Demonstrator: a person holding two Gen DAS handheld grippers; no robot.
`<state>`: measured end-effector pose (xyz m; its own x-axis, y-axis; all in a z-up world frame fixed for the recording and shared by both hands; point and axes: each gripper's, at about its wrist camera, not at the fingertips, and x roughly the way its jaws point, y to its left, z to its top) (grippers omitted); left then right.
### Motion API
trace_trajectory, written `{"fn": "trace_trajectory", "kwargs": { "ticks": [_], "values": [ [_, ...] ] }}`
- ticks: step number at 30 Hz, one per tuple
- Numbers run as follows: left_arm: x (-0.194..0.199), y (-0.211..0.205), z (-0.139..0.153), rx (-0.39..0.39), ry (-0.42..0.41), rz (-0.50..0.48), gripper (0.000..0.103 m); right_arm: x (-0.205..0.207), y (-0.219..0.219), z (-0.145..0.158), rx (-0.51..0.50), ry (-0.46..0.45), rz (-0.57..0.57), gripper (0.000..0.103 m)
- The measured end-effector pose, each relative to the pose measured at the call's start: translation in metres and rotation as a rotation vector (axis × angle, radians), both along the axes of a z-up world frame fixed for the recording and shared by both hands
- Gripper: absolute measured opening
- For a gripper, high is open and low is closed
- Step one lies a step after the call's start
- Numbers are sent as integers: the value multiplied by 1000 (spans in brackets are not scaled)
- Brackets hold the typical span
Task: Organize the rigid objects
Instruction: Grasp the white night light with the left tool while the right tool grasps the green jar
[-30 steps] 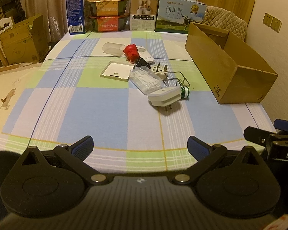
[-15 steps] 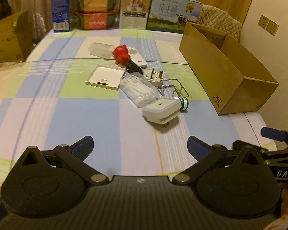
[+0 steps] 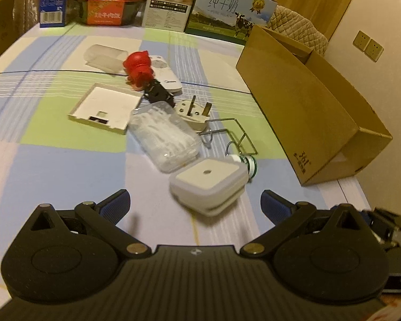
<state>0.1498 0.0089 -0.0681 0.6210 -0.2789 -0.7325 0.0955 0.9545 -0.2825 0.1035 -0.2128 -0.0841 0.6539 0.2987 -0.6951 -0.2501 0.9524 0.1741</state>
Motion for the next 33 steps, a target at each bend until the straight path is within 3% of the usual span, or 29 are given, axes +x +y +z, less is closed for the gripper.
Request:
{"fn": "trace_trajectory", "kwargs": {
  "ticks": [3, 7, 12, 14, 15, 26, 33],
  "values": [
    [13, -7, -7, -7, -3, 2, 102, 5, -5, -5, -1, 20, -23, 85],
    [24, -12, -16, -21, 6, 11, 92, 8, -7, -10, -5, 31, -33, 85],
    [30, -11, -26, -38, 15, 27, 88, 11, -9, -12, -6, 44, -48, 85],
    [30, -12, -28, -38, 10, 14, 85, 11, -9, -13, -9, 47, -48, 85],
    [31, -12, -29, -37, 12, 8, 77, 12, -8, -14, -10, 49, -47, 85],
    [9, 17, -8, 93, -21, 46, 75, 12, 16, -9, 11, 18, 57, 85],
    [7, 39, -4, 54, -24, 86, 75, 34, 49, -6, 12, -40, 101, 63]
  ]
}}
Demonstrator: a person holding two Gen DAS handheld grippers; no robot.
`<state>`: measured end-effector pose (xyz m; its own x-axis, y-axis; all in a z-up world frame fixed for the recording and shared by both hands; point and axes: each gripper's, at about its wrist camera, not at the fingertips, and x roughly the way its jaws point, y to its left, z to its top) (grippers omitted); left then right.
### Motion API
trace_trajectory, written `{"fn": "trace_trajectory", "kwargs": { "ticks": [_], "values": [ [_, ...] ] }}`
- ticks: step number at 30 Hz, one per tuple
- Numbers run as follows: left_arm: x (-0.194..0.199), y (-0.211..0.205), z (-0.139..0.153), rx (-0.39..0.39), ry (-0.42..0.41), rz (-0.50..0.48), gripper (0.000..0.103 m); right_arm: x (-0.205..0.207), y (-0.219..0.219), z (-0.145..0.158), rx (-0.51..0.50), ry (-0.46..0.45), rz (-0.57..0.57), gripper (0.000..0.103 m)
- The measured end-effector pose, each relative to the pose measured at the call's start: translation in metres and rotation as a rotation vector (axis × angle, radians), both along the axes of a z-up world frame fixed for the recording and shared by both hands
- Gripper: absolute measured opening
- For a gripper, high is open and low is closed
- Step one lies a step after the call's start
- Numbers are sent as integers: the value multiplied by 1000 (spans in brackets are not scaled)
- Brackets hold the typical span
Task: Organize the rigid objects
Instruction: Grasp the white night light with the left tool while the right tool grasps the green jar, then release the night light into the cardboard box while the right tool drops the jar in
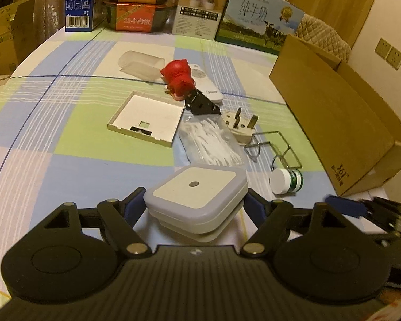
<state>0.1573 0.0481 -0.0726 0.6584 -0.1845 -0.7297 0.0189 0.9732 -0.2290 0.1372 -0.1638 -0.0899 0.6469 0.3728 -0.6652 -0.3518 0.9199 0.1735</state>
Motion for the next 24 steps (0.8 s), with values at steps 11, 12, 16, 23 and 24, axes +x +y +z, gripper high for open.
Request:
{"fn": "trace_trajectory", "kwargs": {
  "ticks": [11, 12, 16, 23, 24],
  "values": [
    [1, 5, -4, -32, 3, 12, 75, 49, 22, -15, -46, 2, -90, 35],
    [1, 5, -4, -33, 4, 12, 75, 49, 22, -15, -46, 4, -94, 31],
    [1, 4, -3, -30, 1, 8, 75, 48, 21, -15, -57, 7, -100, 29],
    [-2, -10, 9, -10, -24, -28, 75, 32, 14, -2, -50, -3, -92, 29],
    [-2, -12, 13, -8, -28, -33, 75, 29, 13, 2, -49, -15, -90, 29]
  ]
}}
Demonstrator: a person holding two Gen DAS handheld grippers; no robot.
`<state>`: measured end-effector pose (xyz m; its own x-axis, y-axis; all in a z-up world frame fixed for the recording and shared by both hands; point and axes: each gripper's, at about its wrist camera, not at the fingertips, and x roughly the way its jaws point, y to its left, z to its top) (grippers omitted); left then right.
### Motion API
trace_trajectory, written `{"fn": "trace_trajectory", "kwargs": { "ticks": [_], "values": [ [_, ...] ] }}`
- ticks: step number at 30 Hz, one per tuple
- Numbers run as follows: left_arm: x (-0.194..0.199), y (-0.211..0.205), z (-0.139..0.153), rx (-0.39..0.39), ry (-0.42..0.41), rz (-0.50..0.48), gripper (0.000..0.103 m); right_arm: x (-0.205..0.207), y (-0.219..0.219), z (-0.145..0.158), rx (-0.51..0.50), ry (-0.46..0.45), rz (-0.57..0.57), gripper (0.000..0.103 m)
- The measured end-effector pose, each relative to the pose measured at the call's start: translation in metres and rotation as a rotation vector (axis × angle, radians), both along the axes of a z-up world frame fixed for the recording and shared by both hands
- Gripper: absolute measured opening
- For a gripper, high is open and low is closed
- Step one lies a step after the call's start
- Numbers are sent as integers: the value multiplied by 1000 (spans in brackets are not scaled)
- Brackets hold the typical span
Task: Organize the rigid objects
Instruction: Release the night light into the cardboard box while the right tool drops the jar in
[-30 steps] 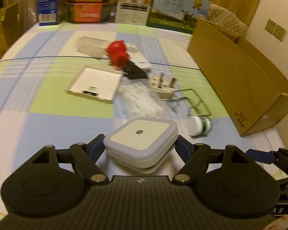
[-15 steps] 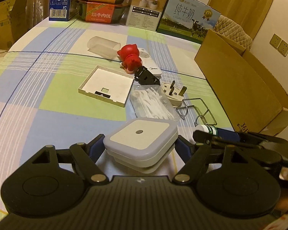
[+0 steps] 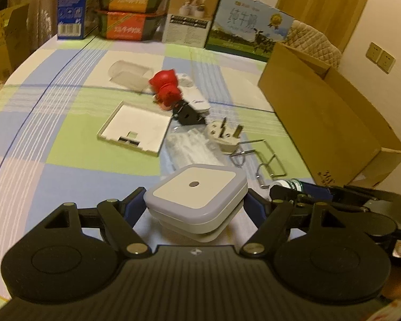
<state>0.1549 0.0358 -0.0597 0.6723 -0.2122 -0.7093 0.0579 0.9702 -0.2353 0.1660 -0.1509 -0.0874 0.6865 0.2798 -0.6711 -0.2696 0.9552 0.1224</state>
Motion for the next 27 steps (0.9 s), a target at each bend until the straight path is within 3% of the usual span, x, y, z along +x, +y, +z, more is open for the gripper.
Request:
{"fn": "trace_trajectory", "kwargs": {
  "ticks": [7, 13, 19, 27],
  "values": [
    [9, -33, 60, 42, -100, -85, 75, -17, -25, 64, 19, -141, 4, 29],
    [35, -91, 106, 43, -183, -213, 75, -5, -89, 117, -12, -217, -81, 29],
    [68, -165, 116, 48, -201, -351, 75, 25, -163, 112, -74, -141, -177, 29],
    [96, -225, 92, 93, -149, -450, 75, 36, -213, 88, -77, -92, -213, 29]
  ]
}}
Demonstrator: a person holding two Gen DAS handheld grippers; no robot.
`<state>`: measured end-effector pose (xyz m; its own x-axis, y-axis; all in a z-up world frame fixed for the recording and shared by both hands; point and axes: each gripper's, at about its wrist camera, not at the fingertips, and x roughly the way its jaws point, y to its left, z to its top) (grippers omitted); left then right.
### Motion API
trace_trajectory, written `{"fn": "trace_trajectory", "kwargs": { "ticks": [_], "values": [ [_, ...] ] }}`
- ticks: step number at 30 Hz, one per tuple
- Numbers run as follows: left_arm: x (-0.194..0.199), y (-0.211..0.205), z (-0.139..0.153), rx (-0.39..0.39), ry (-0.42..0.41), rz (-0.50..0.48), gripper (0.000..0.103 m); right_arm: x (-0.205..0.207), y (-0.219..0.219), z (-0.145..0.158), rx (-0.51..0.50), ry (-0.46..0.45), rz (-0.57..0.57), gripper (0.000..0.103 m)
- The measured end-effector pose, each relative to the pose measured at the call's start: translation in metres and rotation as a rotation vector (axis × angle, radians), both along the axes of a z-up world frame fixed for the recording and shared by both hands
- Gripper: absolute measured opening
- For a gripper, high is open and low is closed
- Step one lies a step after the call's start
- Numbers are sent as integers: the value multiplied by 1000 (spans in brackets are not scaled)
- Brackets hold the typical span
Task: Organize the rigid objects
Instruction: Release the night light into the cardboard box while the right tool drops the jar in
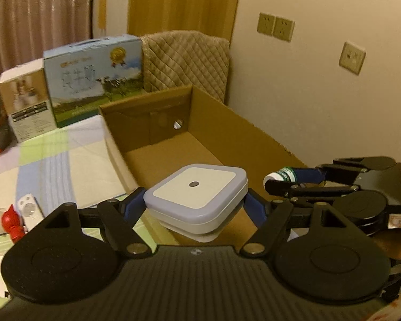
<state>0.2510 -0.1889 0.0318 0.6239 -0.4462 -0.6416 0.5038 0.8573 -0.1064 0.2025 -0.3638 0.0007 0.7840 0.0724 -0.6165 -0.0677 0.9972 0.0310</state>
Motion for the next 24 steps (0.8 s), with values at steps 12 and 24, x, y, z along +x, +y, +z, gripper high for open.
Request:
{"fn": "trace_trajectory", "kwargs": {
  "ticks": [12, 24],
  "values": [
    [13, -15, -12, 29, 17, -23, 85, 6, -16, -15, 46, 9, -15, 29],
    [-5, 48, 18, -3, -48, 128, 85, 2, -14, -10, 81, -5, 0, 29]
  ]
}}
